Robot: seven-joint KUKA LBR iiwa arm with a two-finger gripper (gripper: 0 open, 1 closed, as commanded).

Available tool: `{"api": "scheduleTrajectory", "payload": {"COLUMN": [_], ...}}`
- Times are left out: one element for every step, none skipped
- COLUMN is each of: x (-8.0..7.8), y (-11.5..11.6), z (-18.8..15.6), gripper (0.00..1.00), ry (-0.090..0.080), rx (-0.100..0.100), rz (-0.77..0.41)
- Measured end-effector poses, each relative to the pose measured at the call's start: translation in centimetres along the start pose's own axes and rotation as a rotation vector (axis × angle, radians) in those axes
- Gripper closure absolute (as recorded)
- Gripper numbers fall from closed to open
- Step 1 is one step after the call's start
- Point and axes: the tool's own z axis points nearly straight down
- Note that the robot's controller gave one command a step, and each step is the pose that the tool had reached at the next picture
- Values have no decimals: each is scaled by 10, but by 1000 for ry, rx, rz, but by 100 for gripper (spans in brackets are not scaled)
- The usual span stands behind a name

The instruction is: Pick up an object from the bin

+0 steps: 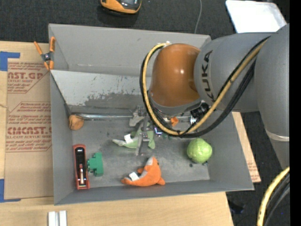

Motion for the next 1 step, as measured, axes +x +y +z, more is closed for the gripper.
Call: {"api": "scheduleTrajectory", "payload": {"x": [-2], "y": [-1], "z": [-4], "gripper": [0], "ry": [-8], "rx": [-1], "rz": [2]}}
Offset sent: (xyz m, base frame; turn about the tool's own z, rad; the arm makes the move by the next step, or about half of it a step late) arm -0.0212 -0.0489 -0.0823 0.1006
